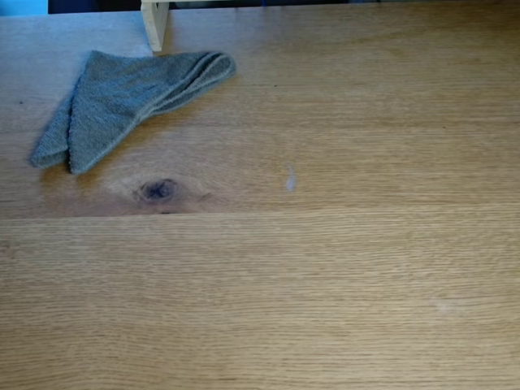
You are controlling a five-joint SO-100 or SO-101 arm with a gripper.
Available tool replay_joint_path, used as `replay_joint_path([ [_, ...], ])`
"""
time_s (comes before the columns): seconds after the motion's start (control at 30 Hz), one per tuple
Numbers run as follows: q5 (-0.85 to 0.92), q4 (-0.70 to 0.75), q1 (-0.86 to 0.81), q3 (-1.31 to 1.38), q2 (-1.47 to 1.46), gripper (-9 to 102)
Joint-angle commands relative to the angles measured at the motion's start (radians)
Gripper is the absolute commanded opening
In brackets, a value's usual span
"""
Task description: Clean the area in front of the robot
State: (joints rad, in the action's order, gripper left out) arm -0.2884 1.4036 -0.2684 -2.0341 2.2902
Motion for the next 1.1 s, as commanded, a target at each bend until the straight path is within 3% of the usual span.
replay_joint_path([
  [0.0, -0.071, 0.014, -0.104, 0.133, -0.080, 30],
  [0.17, -0.123, 0.008, -0.250, 0.133, -0.281, 40],
  [0.43, -0.092, -0.081, -0.368, 0.133, -0.572, 39],
  [0.63, -0.023, -0.232, -0.468, 0.133, -0.759, 39],
  [1.07, 0.202, -0.563, -0.607, 0.135, -1.051, 50],
])
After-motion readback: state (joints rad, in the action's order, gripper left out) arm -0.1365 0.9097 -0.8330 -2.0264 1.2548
